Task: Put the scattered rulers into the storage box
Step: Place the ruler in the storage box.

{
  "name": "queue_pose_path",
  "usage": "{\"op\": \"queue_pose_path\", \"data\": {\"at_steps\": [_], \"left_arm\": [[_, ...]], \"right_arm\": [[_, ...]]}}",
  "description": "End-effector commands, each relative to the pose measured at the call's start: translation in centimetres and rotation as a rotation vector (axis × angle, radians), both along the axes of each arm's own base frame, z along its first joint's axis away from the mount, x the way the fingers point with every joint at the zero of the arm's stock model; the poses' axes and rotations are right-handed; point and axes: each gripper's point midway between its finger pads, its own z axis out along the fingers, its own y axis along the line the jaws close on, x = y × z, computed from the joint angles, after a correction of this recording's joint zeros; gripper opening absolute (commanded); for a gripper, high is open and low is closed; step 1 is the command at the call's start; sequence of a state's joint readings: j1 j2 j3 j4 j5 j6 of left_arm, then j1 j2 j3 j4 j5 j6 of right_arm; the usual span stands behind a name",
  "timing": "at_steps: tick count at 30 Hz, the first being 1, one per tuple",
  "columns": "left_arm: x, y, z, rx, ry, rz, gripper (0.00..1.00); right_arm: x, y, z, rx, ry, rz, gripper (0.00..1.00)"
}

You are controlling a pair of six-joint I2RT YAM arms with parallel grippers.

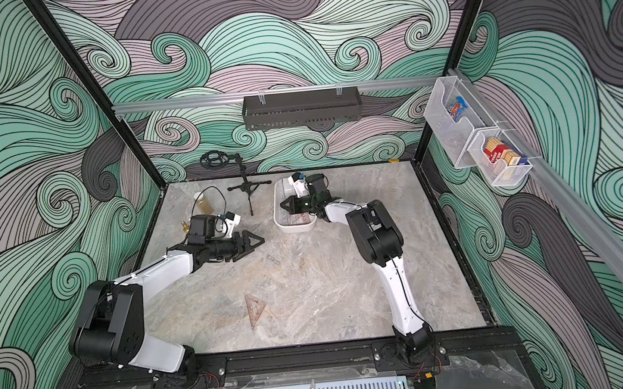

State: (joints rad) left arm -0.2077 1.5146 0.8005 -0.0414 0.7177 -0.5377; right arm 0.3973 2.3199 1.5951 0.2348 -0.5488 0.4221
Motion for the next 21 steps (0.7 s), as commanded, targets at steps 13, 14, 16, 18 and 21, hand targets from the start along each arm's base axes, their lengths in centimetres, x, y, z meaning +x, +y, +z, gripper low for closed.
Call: {"op": "queue_pose_path", "data": {"at_steps": [13, 14, 16, 18, 21], "left_arm": [[-0.1, 1.0, -0.7, 0.014, 0.01, 0.019, 0.74], [0.0, 1.2, -0.7, 0.019, 0.008, 0.022, 0.74], [-0.1, 1.6, -1.0, 0.041, 0.021, 0.038, 0.74], [-0.6, 2.3, -1.8, 0.072, 0.054, 0.062, 0.73], [-1.7, 3.5, -2.7, 0.129, 0.09, 0.101, 0.73]], "right_arm": [[1.5, -1.8, 1.9, -0.09, -0.064, -0.034, 0.3], [1.3, -1.9, 2.2, -0.1, -0.057, -0.033, 0.31], [1.0, -1.9, 4.0, -0.096, -0.075, -0.026, 0.32], [-0.8, -1.5, 6.1, -0.104, -0.106, -0.014, 0.32], [-5.6, -1.0, 8.0, -0.155, -0.151, -0.013, 0.33]]}}
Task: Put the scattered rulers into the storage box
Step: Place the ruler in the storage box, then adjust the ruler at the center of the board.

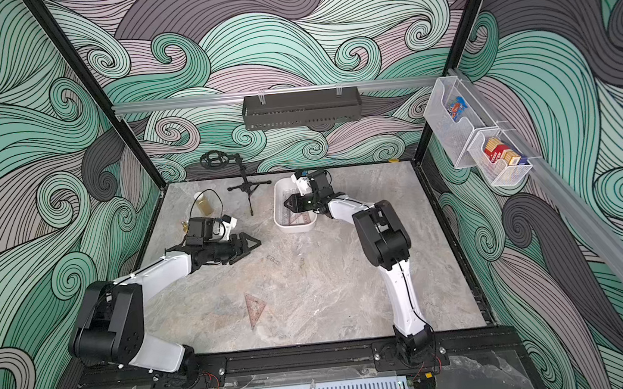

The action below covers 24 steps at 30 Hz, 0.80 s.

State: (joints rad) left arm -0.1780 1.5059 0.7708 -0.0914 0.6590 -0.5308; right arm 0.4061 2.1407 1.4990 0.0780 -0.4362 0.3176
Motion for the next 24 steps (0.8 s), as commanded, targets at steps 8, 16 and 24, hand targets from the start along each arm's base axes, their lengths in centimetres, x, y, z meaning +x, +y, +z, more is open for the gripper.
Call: {"op": "queue_pose_path", "data": {"at_steps": [8, 16, 24], "left_arm": [[-4.4, 4.6, -2.2, 0.182, 0.091, 0.179, 0.74], [-3.6, 7.1, -0.7, 0.212, 0.042, 0.32, 0.75], [-2.5, 8.4, -0.9, 0.195, 0.067, 0.341, 0.75]], "right_arm": [[-20.5, 3.7, 1.6, -0.112, -0.164, 0.163, 0.35], [-27.7, 8.9, -3.4, -0.385, -0.347, 0.334, 0.56], [-29.2, 11.1, -7.8, -0.564, -0.39, 0.411, 0.66]]}}
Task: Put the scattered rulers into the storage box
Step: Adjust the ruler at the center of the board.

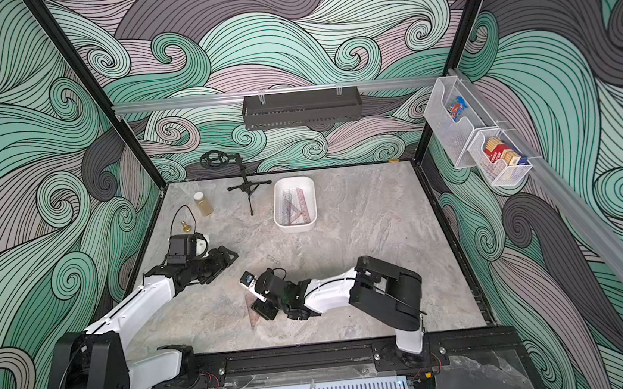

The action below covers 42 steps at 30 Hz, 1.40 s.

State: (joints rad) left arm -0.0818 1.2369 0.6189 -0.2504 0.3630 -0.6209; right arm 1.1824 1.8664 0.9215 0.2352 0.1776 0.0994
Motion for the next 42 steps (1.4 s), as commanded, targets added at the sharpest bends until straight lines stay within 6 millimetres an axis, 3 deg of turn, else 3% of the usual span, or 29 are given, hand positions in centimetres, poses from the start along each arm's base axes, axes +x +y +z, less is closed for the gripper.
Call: {"op": "queue_pose_path", "data": {"at_steps": [1, 5, 14, 18, 22, 25, 28, 34, 42], "left_arm": [[0.6, 0.3, 0.2, -0.014, 0.012, 0.0, 0.75], [0.6, 0.1, -0.3, -0.033, 0.019, -0.008, 0.75], [-0.6, -1.6, -1.8, -0.137, 0.051, -0.051, 0.75], [-1.7, -2.8, -2.6, -0.206, 0.06, -0.078, 0.74], [-3.5, -4.1, -3.2, -0.214, 0.099, -0.126, 0.72], [-5.3, -6.3, -3.4, -0.22, 0.132, -0.193, 0.72], [-6.8, -8.4, -3.8, -0.209, 0.163, -0.256, 0.72], [-7.5, -10.2, -5.5, -0.154, 0.209, -0.319, 0.72], [-9.6, -13.2, -8.4, -0.105, 0.312, -0.433, 0.7]], "right_arm": [[1.1, -0.8, -0.9, -0.095, -0.087, -0.03, 0.66], [1.8, -2.4, -2.2, -0.168, -0.128, -0.072, 0.67], [5.4, -6.6, -2.4, -0.222, -0.158, -0.195, 0.67], [7.8, -7.1, -0.4, -0.174, -0.155, -0.214, 0.67], [7.1, -5.6, 3.5, 0.018, -0.056, -0.123, 0.67], [6.5, -5.7, 6.3, 0.199, 0.054, -0.127, 0.67], [5.8, -6.7, 7.8, 0.346, 0.137, -0.16, 0.67], [4.8, -10.3, 6.8, 0.457, 0.245, -0.249, 0.65], [5.4, -14.7, 6.3, 0.497, 0.256, -0.357, 0.63]]}}
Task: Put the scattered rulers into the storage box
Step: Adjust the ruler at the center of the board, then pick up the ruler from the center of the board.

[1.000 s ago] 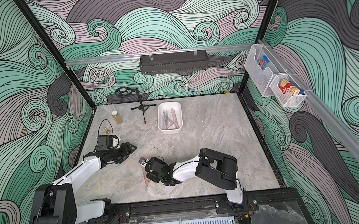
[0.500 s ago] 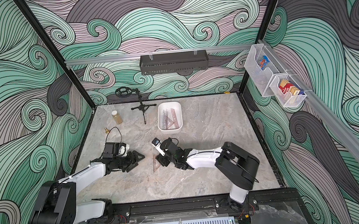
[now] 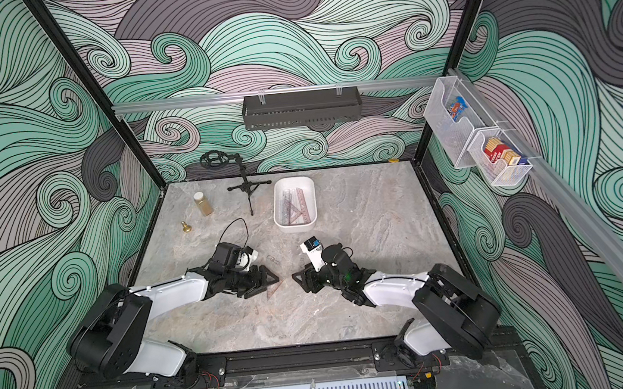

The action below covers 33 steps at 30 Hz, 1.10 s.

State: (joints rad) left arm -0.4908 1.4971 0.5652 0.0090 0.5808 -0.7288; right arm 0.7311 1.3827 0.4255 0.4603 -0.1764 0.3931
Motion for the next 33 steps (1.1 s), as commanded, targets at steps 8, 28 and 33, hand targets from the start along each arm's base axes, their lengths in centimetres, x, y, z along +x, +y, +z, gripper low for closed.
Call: {"op": "queue_pose_path", "data": {"at_steps": [8, 28, 33], "left_arm": [[-3.2, -1.3, -3.0, 0.114, 0.111, -0.056, 0.7], [3.9, 0.7, 2.3, 0.05, -0.071, 0.097, 0.67], [5.7, 1.4, 1.6, 0.047, -0.054, 0.105, 0.66]], "right_arm": [[0.6, -0.6, 1.3, 0.133, 0.029, 0.001, 0.6], [2.4, 3.7, -1.9, 0.219, 0.183, 0.161, 0.08], [2.3, 3.7, -3.5, 0.199, 0.215, 0.159, 0.03]]}}
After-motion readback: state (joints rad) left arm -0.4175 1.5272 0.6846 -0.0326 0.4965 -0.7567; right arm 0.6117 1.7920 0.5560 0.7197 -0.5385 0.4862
